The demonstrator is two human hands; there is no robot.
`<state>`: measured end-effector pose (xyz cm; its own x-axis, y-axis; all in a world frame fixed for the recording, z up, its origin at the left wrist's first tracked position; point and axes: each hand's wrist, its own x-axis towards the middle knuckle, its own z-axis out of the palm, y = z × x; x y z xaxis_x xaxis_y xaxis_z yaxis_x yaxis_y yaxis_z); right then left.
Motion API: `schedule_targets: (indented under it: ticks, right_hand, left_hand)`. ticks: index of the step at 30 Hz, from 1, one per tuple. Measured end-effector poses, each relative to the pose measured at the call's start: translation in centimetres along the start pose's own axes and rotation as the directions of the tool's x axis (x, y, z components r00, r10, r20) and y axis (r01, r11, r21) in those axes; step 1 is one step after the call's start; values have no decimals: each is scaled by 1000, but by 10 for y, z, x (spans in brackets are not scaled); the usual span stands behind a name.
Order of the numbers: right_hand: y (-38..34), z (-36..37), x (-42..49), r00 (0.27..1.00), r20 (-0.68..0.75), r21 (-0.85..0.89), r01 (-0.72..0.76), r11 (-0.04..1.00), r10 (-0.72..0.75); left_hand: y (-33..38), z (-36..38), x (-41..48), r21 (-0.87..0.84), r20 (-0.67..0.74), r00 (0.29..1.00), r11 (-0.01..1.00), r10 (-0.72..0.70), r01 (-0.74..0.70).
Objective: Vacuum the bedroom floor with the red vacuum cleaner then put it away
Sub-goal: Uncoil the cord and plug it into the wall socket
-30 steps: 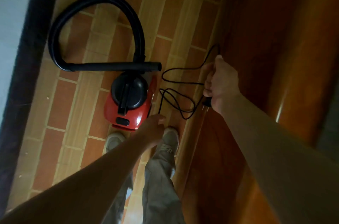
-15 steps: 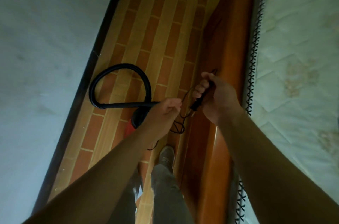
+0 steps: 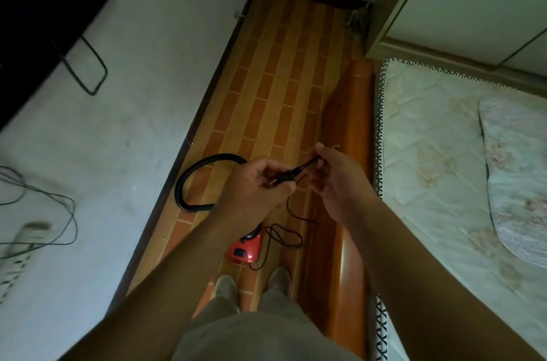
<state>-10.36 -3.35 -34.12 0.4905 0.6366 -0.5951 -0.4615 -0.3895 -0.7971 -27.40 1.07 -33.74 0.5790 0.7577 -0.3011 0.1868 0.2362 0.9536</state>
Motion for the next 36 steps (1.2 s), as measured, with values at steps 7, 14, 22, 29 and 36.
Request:
schedule_targets:
  ticks: [7,14,22,29,36]
  right_hand:
    - [-2,16,-53,878,116,-707,402,582,-465]
    - [0,73,-87,674,738,-441,526,727,-41]
    - [36,98,-101,489,835,-440,316,841,253]
    - [84,120,-128,383,834,-523,317,792,397]
    - [139,145,-174,386,792,-582,246,775,473]
  left_hand:
    - [28,-65,-47,-3,-97,991,996,93,-94]
    - [6,-87,-90,-267,-352,934,950,59,-160]
    - [-24,-61,-144,-383,-665,739,899,-109,-213]
    - [-62,-47,-210,-392,-775,596,899,-209,-195]
    - [-94,-59,-281,-471,-844,431,826,-320,-309]
